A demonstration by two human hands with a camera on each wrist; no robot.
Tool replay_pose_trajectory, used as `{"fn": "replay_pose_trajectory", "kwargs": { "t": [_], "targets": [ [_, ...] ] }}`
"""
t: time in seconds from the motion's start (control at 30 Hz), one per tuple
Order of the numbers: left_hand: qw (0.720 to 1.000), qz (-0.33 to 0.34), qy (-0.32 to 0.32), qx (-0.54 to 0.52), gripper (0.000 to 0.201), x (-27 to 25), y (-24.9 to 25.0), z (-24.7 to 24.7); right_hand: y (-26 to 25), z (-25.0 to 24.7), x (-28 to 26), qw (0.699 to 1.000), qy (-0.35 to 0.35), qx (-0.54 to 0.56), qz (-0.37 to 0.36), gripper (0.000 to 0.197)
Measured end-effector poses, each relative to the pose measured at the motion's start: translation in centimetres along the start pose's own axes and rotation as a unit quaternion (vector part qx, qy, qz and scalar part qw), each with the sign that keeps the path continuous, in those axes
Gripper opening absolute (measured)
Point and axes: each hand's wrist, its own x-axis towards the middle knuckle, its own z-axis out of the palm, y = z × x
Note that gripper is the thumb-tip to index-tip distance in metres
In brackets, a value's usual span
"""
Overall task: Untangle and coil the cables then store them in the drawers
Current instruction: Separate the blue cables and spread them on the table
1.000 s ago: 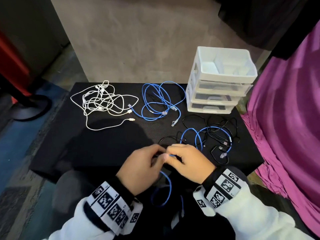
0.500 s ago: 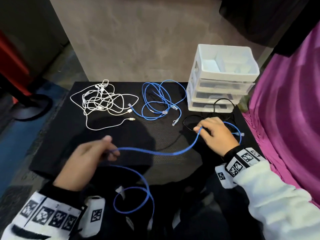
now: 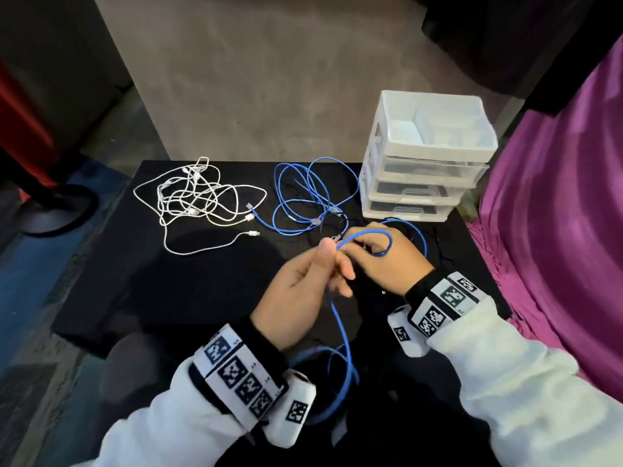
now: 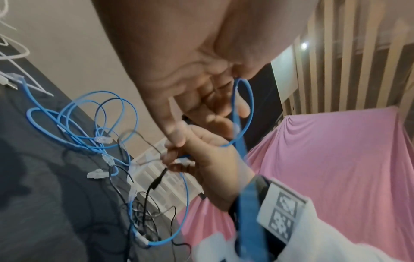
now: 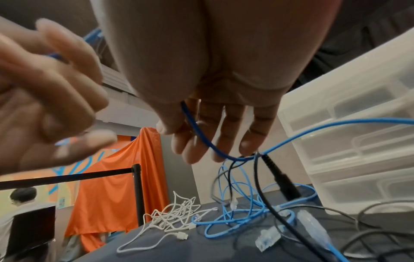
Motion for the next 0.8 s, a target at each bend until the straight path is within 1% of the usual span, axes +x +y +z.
{"fn": "replay_pose_trajectory", "kwargs": {
  "t": [0.07,0.1,0.17,0.23,0.3,0.33,0.37,0.4,0.43,0.47,0.5,0.53,0.57,0.6,0.63,0.7,0.77,0.8],
  "targets": [
    [0.998,0.033,0.038,-0.037,0.04,0.1,0.6,-0.7,0.7,0.1,-0.4,0.999,-0.011,-0.013,0.036,0.034],
    [0.994,0.031,0.068,-0.075,0.038,0.1,1.2,-1.3,1.1,0.2,-0.6,0.998,-0.019,0.002,0.061,0.035],
    [0.978,0.036,0.117,-0.168,0.041,0.2,3.2,-2.8,2.3,0.6,-1.0,0.993,-0.02,0.044,0.108,0.033],
    [0.962,0.058,0.12,-0.238,0.047,0.1,5.6,-5.3,3.9,1.1,-1.4,0.986,-0.006,0.068,0.15,0.032],
    [0.949,0.088,0.111,-0.282,0.044,0.0,7.3,-9.3,5.7,1.2,-1.8,0.982,0.006,0.051,0.183,0.032],
    [0.945,0.099,0.099,-0.295,0.043,-0.1,7.6,-11.6,6.5,1.1,-1.9,0.981,0.01,0.03,0.192,0.032],
    [0.946,0.094,0.089,-0.297,0.042,-0.2,7.6,-13.9,7.3,1.0,-2.0,0.979,0.013,0.011,0.202,0.032],
    [0.955,0.075,0.094,-0.273,0.042,-0.3,7.2,-16.0,8.0,0.8,-2.1,0.977,0.019,-0.002,0.213,0.032],
    [0.961,0.05,0.12,-0.243,0.041,-0.4,6.6,-17.5,8.5,0.6,-2.2,0.975,0.025,-0.008,0.223,0.032],
    [0.963,0.044,0.15,-0.219,0.039,-0.4,6.1,-18.2,8.8,0.4,-2.2,0.973,0.03,-0.014,0.227,0.031],
    [0.954,0.045,0.177,-0.237,0.038,-0.5,5.6,-18.2,9.0,0.3,-2.2,0.974,0.033,-0.018,0.225,0.03],
    [0.941,0.031,0.214,-0.26,0.038,-0.5,5.1,-17.4,8.9,0.2,-2.1,0.974,0.036,-0.021,0.221,0.028],
    [0.935,0.008,0.246,-0.255,0.04,-0.4,4.7,-16.2,8.6,0.2,-1.9,0.976,0.04,-0.021,0.214,0.026],
    [0.938,-0.011,0.266,-0.221,0.039,-0.4,4.2,-14.9,8.1,0.0,-1.7,0.978,0.044,-0.018,0.205,0.023],
    [0.945,-0.03,0.268,-0.184,0.037,-0.2,3.4,-13.6,7.5,-0.1,-1.5,0.98,0.048,-0.01,0.195,0.02],
    [0.962,-0.08,0.229,-0.125,0.034,0.1,1.9,-11.0,5.9,-0.3,-1.0,0.984,0.055,0.001,0.169,0.015],
    [0.975,-0.13,0.16,-0.077,0.039,0.7,0.3,-7.9,4.2,-0.6,-0.6,0.988,0.05,0.007,0.148,0.014],
    [0.98,-0.144,0.129,-0.051,0.039,1.1,-0.5,-6.3,3.3,-0.6,-0.4,0.989,0.041,0.008,0.14,0.014]
  ]
}}
